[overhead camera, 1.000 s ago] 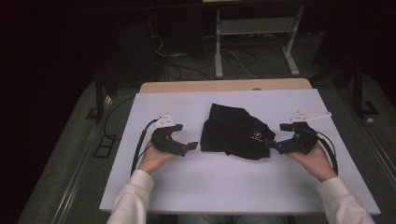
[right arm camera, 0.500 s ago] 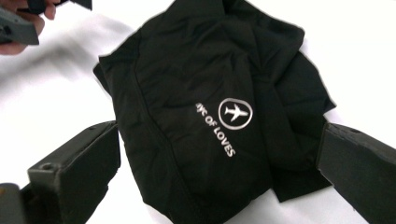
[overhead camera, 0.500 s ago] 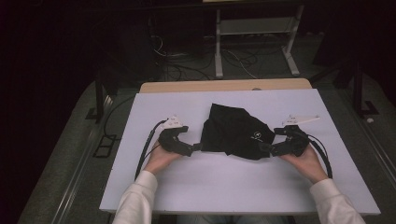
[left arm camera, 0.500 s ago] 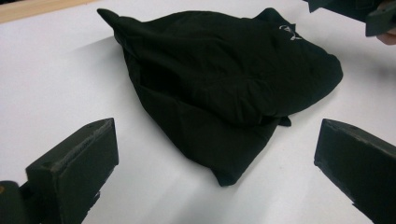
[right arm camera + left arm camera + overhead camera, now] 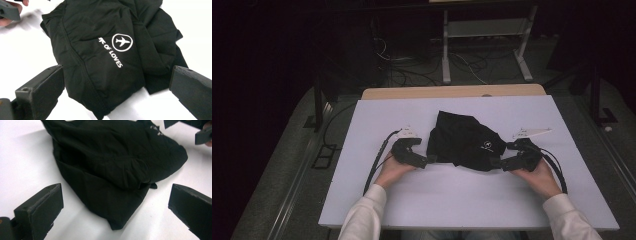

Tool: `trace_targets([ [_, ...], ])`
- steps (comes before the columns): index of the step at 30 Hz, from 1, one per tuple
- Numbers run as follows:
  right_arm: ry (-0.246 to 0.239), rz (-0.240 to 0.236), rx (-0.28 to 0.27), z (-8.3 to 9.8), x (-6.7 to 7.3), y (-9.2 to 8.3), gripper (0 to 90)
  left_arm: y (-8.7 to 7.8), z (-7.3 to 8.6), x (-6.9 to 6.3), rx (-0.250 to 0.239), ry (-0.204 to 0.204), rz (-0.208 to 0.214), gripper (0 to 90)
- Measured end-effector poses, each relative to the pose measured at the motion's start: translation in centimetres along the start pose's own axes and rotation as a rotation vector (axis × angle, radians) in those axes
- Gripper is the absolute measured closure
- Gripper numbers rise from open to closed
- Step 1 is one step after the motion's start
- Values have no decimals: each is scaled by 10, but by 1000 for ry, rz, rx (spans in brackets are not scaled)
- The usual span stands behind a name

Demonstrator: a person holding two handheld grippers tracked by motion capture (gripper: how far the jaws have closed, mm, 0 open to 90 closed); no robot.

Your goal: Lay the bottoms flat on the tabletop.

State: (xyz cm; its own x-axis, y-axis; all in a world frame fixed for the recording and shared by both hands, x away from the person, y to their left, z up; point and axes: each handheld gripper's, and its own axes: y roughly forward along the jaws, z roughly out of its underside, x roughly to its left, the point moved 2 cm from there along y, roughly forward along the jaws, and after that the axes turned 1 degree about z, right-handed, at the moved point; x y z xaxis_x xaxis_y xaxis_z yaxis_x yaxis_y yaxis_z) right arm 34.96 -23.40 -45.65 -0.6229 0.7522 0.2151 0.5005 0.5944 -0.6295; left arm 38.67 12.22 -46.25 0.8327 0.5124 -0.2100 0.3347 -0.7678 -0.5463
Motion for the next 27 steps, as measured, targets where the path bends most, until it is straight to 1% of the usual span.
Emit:
trace_targets([
  [1,0,0,0,0,0,0,0,0,0,0,0,0,0,0],
  [3,12,4,11,2,-2,0,0,7,1,-1,42,1,1,0],
  [4,12,4,11,2,-2,0,0,7,1,-1,42,1,1,0],
  [5,20,8,19,3,-3,0,0,10,0,-1,81,-9,-6,0],
  [6,23,7,22,4,-4,0,0,10,0,-1,81,-9,-6,0],
  [7,29,6,27,5,-4,1,0,13,0,1,100,-25,-5,0],
  [8,35,5,33,6,-5,1,0,14,0,1,109,-30,0,0],
  [11,49,4,56,8,-6,4,0,20,1,1,137,-24,2,0],
  [12,49,4,56,8,-6,4,0,20,1,1,137,-24,2,0],
  [13,57,8,78,10,-7,6,0,23,1,0,158,-21,6,0],
  [14,57,8,78,10,-7,6,0,23,1,0,158,-21,6,0],
  [15,56,-3,86,10,-7,8,82,25,-1,0,160,-21,9,0],
  [17,70,-23,83,10,-6,9,145,27,-3,0,163,-24,16,0],
  [18,75,-47,84,10,-5,10,146,28,-4,-1,167,-22,20,0],
  [19,71,-66,87,10,-4,11,178,30,-4,-2,170,-15,18,0],
  [21,64,-86,94,10,-2,13,273,31,-5,-4,177,-1,27,2],
  [22,56,-88,95,10,-1,14,309,31,-5,-5,175,10,31,22],
  [23,54,-96,98,10,-1,15,355,32,-6,-7,173,21,26,66],
  [24,53,-105,99,9,-1,16,415,33,-6,-8,173,33,12,116],
  [26,61,-129,98,9,-1,17,565,34,-8,-9,181,53,-15,191],
  [27,69,-146,104,9,-2,18,634,35,-9,-10,185,66,-27,243],
])
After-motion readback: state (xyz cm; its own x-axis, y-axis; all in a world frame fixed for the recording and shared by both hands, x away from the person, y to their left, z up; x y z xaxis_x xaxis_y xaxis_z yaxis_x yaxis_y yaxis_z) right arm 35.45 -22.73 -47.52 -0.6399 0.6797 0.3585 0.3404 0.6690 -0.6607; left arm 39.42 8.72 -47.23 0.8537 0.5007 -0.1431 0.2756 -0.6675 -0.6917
